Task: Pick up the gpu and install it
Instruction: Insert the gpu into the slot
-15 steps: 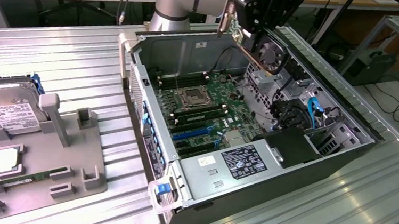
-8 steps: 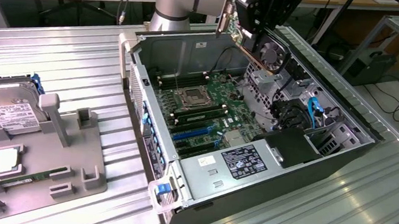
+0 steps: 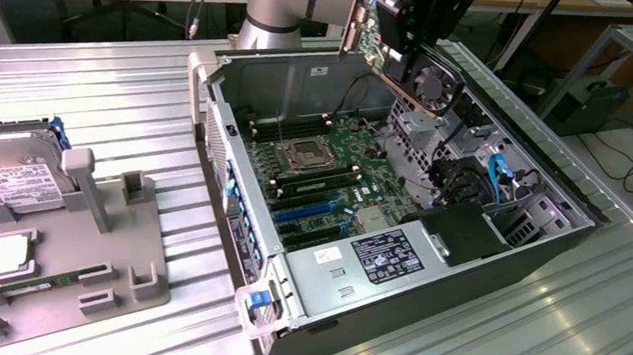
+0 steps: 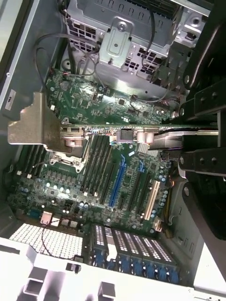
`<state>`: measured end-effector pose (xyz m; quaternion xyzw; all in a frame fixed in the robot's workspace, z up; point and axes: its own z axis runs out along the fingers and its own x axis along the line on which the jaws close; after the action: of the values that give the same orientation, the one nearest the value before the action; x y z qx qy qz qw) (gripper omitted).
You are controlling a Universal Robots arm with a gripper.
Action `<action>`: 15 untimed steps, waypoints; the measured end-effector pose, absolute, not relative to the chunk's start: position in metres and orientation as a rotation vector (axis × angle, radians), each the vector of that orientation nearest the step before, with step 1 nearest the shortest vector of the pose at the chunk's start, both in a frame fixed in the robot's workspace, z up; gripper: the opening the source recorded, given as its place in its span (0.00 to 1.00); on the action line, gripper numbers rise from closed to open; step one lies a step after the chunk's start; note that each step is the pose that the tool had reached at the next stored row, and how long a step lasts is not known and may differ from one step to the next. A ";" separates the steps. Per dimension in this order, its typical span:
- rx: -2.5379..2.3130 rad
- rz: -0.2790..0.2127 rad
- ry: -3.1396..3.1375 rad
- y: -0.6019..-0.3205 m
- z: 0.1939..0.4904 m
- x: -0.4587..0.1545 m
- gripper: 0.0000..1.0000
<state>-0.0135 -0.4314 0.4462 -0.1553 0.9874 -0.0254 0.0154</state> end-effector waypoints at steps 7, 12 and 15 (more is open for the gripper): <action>-0.576 -0.080 3.055 -0.431 0.446 -0.013 0.28; -0.625 -0.079 3.044 -0.431 0.446 -0.014 0.28; -0.680 -0.078 3.031 -0.431 0.446 -0.014 0.28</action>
<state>-0.0135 -0.4314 0.4461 -0.2189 0.9753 -0.0252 0.0170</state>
